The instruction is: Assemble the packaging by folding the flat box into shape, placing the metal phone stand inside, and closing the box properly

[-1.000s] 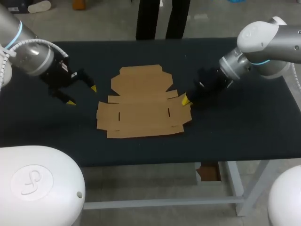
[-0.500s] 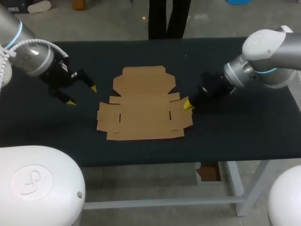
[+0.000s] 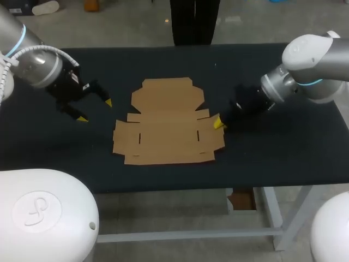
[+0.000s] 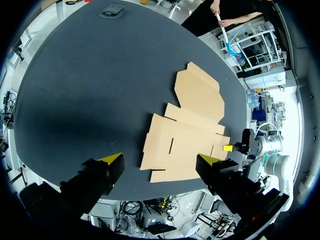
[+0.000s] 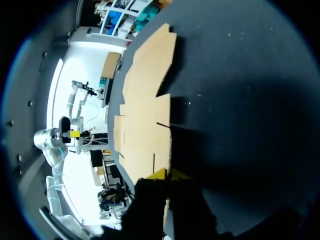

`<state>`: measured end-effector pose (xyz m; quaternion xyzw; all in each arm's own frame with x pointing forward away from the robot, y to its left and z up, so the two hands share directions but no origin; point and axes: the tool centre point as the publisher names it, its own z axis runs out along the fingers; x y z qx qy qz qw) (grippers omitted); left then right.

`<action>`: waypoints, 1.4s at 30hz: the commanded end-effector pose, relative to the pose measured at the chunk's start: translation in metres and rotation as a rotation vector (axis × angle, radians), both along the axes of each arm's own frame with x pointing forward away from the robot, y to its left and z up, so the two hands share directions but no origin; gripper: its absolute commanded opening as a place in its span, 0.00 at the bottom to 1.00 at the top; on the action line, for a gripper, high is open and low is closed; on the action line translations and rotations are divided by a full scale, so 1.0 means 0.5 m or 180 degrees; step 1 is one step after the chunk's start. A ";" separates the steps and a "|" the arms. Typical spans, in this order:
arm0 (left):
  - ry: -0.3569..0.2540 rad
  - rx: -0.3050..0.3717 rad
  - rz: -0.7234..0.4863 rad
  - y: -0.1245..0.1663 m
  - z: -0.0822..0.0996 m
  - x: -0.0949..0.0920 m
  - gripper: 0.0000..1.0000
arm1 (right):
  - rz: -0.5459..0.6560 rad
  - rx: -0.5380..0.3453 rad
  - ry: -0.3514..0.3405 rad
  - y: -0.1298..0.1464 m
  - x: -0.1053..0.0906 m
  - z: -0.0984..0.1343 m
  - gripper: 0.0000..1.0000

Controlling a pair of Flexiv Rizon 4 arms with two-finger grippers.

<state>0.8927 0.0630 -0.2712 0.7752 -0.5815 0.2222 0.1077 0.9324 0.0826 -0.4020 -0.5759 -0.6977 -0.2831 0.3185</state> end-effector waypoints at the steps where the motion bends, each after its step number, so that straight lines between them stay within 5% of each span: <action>1: 0.0009 0.0015 0.0002 -0.001 0.002 0.000 1.00 | 0.0014 0.0024 0.0013 -0.004 0.002 -0.003 0.00; 4: 0.0009 0.0015 0.0002 -0.001 0.002 0.000 1.00 | 0.0009 0.0031 0.0021 -0.007 0.002 -0.003 0.00; 6: 0.0009 0.0015 0.0002 -0.001 0.002 0.000 1.00 | 0.0007 0.0031 0.0033 -0.009 -0.001 -0.002 1.00; 21: 0.0009 0.0015 0.0002 -0.001 0.002 0.000 1.00 | -0.0197 -0.0116 -0.0220 -0.083 -0.014 0.099 1.00; 37: -0.0062 0.0026 -0.0170 -0.002 -0.001 0.026 1.00 | -0.0551 -0.0212 -0.0867 -0.177 0.000 0.194 1.00; 38: -0.0072 0.0019 -0.0187 -0.001 -0.002 0.029 0.93 | -0.0557 -0.0202 -0.0900 -0.179 0.001 0.197 1.00; 39: -0.0090 0.0000 -0.0245 -0.001 -0.003 0.032 0.73 | -0.0556 -0.0206 -0.0943 -0.179 0.001 0.199 1.00; 40: -0.0110 -0.0003 -0.0244 0.001 -0.004 0.035 0.42 | -0.0576 -0.0214 -0.0962 -0.180 0.002 0.202 0.97; 42: -0.0120 -0.0014 -0.0263 0.003 -0.005 0.042 0.00 | -0.0577 -0.0208 -0.1035 -0.182 0.004 0.207 0.82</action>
